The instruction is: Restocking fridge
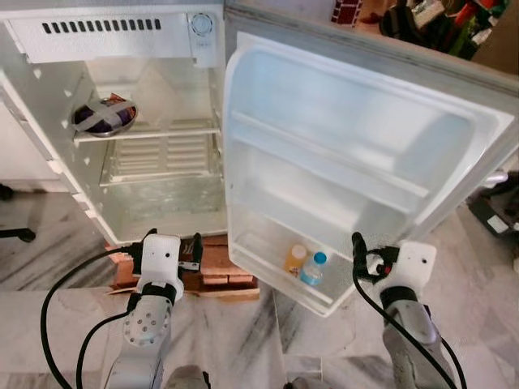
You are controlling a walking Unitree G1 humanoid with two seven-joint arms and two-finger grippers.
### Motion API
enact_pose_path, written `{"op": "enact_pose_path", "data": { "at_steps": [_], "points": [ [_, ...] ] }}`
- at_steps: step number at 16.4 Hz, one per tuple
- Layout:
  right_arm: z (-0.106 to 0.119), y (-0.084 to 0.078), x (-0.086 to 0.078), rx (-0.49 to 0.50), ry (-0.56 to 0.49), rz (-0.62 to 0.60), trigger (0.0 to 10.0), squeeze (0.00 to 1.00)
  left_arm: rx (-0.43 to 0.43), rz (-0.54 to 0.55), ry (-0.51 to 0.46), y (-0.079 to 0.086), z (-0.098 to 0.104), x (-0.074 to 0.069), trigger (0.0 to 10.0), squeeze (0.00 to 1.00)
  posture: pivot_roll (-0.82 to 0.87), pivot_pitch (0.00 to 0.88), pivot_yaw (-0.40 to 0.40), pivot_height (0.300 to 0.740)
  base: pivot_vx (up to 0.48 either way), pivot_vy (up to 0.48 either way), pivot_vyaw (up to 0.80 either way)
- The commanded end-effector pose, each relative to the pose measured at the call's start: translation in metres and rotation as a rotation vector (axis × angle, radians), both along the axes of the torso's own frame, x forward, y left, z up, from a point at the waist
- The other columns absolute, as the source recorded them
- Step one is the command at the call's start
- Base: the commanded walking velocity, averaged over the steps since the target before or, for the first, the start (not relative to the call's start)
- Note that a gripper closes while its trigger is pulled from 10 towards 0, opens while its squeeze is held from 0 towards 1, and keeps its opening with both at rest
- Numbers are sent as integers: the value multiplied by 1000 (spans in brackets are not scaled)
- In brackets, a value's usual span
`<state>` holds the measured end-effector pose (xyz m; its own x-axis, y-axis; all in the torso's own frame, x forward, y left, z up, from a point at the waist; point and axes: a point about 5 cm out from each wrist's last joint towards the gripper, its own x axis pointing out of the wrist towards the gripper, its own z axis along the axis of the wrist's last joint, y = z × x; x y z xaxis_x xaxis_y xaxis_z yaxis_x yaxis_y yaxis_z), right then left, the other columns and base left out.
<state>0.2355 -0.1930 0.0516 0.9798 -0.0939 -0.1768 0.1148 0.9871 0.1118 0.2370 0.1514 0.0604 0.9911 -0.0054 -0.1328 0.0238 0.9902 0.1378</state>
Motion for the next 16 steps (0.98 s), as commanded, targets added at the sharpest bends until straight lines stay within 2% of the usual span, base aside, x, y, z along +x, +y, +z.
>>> {"op": "enact_pose_path", "data": {
  "at_steps": [1,3,4,5,9,11,14,16],
  "points": [
    [13,10,5,52,-57,78,10000,0,9,-6,22,-2,-4,0,10000,0,78,27,-70,740,0,0,0],
    [15,15,7,45,-65,147,10000,0,18,31,24,1,-4,4,10000,0,70,31,-64,740,0,0,0],
    [17,14,9,30,-70,138,10000,0,25,22,20,1,-3,5,10000,0,70,31,-64,740,0,0,0],
    [14,16,13,20,-39,181,10000,0,26,12,18,1,-3,6,10000,0,70,31,-63,740,-300,0,0],
    [19,18,16,29,-66,200,10000,0,31,11,16,1,-3,7,10000,0,71,35,-62,740,-299,0,0],
    [22,31,13,125,-85,319,10000,0,34,4,22,-1,-4,6,10000,0,73,39,-62,740,-298,0,0],
    [26,46,10,152,-96,454,10000,0,37,2,22,-1,-4,7,10000,0,72,39,-62,740,-300,0,0],
    [21,38,13,185,-75,390,10000,0,40,-2,19,-1,-4,8,10000,0,75,39,-62,740,-298,0,0]
  ]
}}
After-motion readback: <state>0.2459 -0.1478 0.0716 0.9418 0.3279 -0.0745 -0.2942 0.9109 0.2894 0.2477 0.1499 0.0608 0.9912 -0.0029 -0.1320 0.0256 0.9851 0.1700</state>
